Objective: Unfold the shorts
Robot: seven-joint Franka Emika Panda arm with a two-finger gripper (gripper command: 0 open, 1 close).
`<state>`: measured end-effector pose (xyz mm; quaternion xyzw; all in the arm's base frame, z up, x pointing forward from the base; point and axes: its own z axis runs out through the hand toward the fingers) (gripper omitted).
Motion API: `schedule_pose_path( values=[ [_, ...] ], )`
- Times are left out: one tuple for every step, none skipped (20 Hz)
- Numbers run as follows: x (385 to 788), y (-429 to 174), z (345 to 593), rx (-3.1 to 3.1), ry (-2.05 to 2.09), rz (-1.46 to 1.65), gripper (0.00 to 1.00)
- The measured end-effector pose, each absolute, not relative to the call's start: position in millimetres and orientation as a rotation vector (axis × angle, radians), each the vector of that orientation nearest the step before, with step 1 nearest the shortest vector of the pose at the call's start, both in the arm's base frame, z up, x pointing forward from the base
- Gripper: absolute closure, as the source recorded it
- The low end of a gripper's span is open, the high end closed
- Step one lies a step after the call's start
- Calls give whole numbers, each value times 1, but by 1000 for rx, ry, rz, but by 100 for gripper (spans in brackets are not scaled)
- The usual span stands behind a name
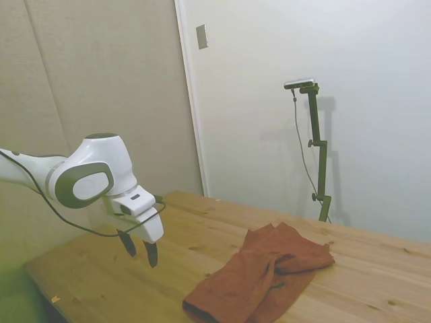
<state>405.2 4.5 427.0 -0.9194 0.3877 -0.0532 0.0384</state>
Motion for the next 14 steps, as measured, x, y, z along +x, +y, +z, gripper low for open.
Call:
schedule_pose_path(
  values=[
    [406,5,428,-2821,1190,-167,0],
    [406,4,427,-2823,1199,-166,0],
    [406,2,427,-2822,1204,-166,0],
    [405,-6,429,-2814,1225,-165,0],
    [404,-19,432,-2808,1254,-167,0],
    [403,-37,436,-2791,1291,-173,0],
    [402,-59,441,-2765,1334,-177,0],
    [400,-83,447,-2736,1372,-181,0],
    [398,-110,451,-2706,1402,-178,0],
    [394,-139,454,-2682,1420,-177,0],
    [392,-166,455,-2658,1437,-170,0],
    [389,-193,454,-2625,1455,-159,0],
    [389,-218,452,-2586,1458,-154,0],
    [391,-241,448,-2547,1444,-151,0]
  ],
)
